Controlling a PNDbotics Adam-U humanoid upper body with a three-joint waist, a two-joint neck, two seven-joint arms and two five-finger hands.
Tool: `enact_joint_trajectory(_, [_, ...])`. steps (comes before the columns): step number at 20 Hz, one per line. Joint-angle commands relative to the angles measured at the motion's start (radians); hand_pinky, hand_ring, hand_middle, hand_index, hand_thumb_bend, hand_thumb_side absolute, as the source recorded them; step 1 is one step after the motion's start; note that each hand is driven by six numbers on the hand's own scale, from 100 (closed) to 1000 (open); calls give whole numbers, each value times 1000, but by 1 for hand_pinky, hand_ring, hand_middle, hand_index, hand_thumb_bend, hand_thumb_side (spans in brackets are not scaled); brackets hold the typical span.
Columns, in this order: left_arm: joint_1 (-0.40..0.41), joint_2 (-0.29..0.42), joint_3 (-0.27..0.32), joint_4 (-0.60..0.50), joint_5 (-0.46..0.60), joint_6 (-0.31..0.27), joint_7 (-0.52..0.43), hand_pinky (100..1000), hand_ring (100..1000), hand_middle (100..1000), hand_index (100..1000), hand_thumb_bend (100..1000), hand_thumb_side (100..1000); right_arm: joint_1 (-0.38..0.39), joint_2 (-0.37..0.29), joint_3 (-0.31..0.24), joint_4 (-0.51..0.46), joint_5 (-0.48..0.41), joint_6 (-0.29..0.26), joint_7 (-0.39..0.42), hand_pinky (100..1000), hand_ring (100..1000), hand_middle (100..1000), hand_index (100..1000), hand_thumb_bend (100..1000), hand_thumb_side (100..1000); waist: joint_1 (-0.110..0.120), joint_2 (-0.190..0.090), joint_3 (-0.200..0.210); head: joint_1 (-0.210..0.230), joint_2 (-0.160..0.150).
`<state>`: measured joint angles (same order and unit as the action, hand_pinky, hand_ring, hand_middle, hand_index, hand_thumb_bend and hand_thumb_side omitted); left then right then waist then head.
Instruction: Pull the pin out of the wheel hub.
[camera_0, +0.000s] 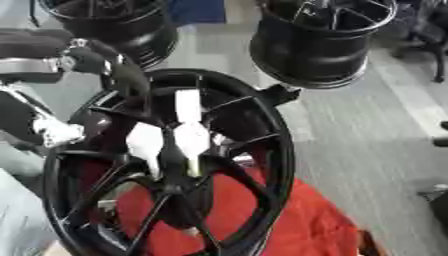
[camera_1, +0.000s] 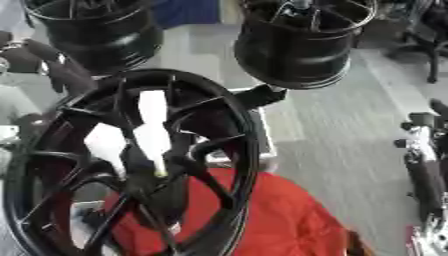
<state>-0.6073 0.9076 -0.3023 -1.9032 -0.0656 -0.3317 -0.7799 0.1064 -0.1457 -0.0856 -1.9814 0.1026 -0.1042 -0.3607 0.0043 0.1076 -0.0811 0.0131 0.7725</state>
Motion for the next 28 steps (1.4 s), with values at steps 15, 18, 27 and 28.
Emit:
enact_joint_trajectory(15, [-85,-99,-112,167,-273,-181,-127,564,603,814,892,177,457,-1,-17,7,-19,-13,3,13,521,672,644,840,100,578,0,-16,0,-19,-2])
enact_joint_trajectory(18, [-104,-128,-133,223,-317,-189,-127,570,609,833,897,199,508,0,-17,7,-19,-14,3,14,520,672,644,839,100,578,-1,-17,-1,-20,-2])
enact_joint_trajectory(27, [-127,-169,-157,309,-431,-233,-127,586,622,850,900,284,645,2,-16,7,-19,-16,1,16,522,673,645,840,100,581,-2,-19,-3,-21,-2])
enact_joint_trajectory(28, [-125,-169,-158,313,-435,-239,-127,585,622,848,900,286,650,2,-16,7,-19,-16,1,16,522,673,645,840,100,582,-2,-19,-3,-21,-2])
